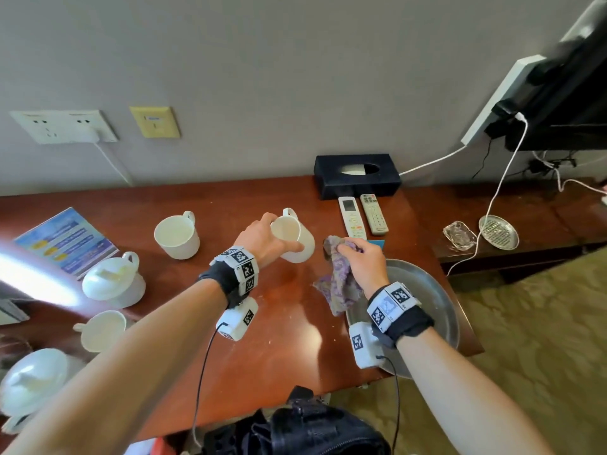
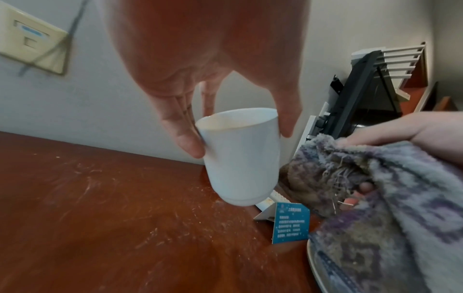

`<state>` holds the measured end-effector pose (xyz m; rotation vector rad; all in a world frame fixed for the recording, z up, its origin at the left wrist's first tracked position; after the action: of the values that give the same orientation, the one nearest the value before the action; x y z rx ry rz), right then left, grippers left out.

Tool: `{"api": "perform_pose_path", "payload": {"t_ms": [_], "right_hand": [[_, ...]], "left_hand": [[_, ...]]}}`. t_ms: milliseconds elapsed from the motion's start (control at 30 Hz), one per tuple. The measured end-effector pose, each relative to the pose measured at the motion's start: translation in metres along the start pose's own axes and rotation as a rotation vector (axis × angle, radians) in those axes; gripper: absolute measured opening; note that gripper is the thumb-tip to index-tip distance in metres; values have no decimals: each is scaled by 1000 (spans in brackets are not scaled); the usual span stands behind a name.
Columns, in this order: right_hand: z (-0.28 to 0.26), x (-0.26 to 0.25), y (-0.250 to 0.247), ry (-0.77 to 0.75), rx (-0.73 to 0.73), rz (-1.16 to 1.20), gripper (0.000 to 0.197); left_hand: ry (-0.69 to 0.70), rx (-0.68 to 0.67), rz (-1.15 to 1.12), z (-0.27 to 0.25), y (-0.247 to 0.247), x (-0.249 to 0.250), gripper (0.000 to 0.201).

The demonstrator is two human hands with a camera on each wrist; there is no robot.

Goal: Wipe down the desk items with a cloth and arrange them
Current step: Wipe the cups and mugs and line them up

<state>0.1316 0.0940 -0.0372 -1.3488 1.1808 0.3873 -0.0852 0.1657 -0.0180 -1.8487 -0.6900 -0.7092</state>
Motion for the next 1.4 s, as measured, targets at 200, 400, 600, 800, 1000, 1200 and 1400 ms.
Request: {"api": "perform_pose_path", "payload": {"t_ms": [200,400,600,800,1000,1200,1400], "right_hand": [[27,8,-21,67,-14,35,13],[67,27,-32,148,-36,71,17],[98,41,-45,181,-80,81,12],[120,53,-50,215,-128,133,13],[136,56,-53,213,-161,147,8],[140,59,-56,230,-200,194,23],[130,56,-56,207,-208,217,24]], "left_hand": [[-13,-24,115,35,20,24,90],[-65,-51,221,74,54,48,91],[-75,-66,314,111,81,60,89],[-67,-86,387,141,97,71,90],[-54,-80,375,157,110,82,89],[-58,-30,376,154,119,88,90],[-65,27,288,135,113,80,94]]}}
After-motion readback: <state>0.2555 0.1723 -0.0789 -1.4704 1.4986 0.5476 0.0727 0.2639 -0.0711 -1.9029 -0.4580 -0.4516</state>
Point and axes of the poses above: each hand's wrist, its own z-axis towards the middle knuckle, its own y-axis out of the palm, x = y × z, the point moved 2 cm from there along z, towards the middle knuckle, and after that the axes turned 7 degrees about -z, right-handed, at the moved point
